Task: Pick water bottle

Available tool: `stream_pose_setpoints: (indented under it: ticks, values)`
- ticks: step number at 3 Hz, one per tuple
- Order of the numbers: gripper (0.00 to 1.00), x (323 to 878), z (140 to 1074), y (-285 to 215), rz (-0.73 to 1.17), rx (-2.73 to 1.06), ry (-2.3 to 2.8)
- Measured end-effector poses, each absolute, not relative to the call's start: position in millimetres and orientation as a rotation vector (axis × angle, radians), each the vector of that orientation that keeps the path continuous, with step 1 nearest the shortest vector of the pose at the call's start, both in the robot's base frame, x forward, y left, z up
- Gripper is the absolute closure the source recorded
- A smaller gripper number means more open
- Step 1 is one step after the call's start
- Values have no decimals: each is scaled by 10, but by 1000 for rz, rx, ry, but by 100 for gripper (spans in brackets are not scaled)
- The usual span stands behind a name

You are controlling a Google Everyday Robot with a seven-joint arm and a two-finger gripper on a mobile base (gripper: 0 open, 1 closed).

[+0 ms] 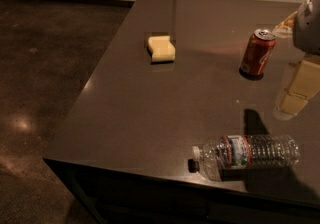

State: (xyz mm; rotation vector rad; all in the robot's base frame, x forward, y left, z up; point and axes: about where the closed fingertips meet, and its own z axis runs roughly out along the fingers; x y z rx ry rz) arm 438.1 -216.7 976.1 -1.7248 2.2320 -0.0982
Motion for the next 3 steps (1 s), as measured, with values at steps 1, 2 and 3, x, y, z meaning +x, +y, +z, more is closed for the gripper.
stream_pose_setpoints:
  ticks: [1,2,3]
  values:
    - [0,4376,9771,-2168,-96,-1722,2230]
    - [0,4225,9699,-2155,-70,-1763,2201]
    - [0,3997,9524,-2087,-21,-1830,2165]
